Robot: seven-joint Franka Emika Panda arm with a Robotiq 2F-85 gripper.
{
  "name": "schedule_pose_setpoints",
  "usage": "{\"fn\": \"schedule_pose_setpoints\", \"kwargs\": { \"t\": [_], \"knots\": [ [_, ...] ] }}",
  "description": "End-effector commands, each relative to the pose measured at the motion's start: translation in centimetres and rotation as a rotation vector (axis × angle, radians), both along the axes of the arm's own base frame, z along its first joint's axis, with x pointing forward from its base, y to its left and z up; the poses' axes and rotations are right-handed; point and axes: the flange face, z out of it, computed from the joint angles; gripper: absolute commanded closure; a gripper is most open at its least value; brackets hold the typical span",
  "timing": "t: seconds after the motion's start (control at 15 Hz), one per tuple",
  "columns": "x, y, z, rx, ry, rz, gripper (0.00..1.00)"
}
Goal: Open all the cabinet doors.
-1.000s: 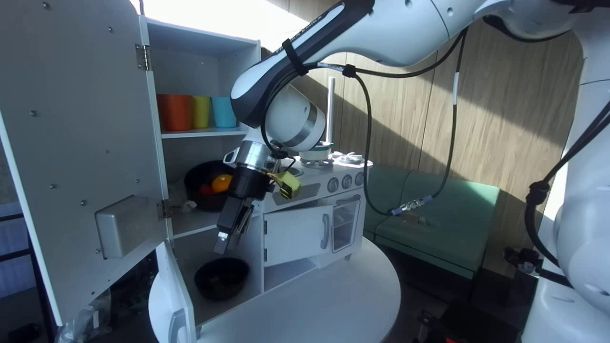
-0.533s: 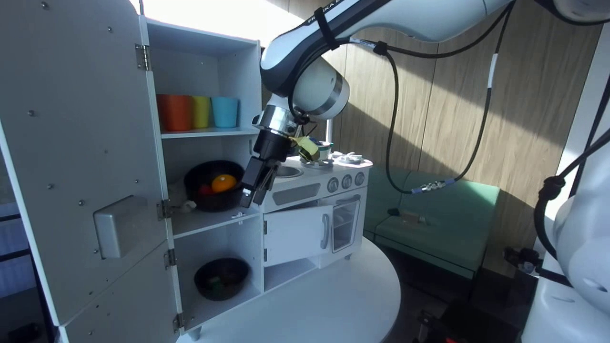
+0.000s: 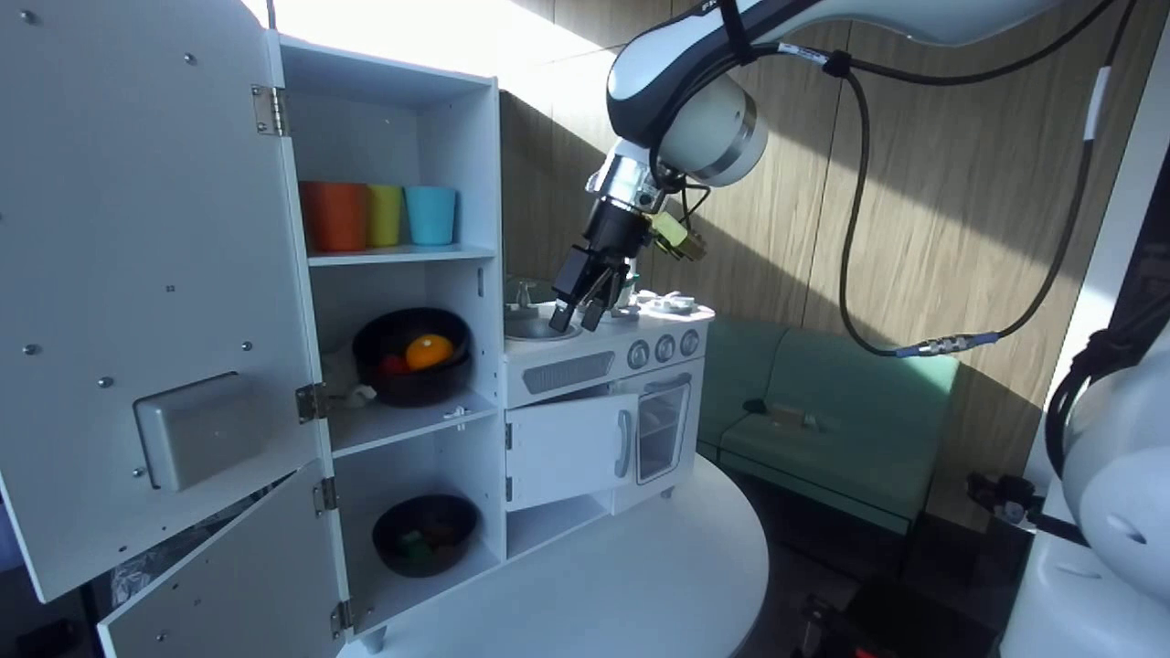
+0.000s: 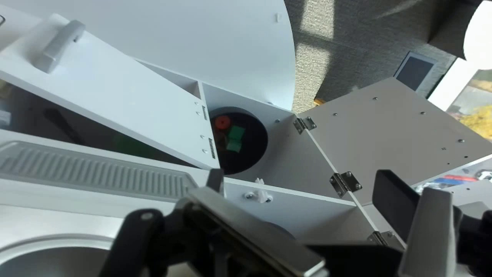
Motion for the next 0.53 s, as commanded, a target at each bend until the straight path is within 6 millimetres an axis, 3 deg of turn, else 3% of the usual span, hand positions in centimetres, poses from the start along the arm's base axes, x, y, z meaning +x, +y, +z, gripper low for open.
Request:
{"fn": "schedule_pose_setpoints", "kwargs": {
  "t": [0.0,0.2,0.47],
  "knots": [
    [-2.8,-5.1,-0.6,-0.008,0.002,-0.129,0.0],
    [-3.3,-8.7,-2.7,-0.033,0.042,-0.192,0.0],
    [-2.4,-11.5,-5.6,-0.089,0.075,-0.183,0.0]
  ]
}}
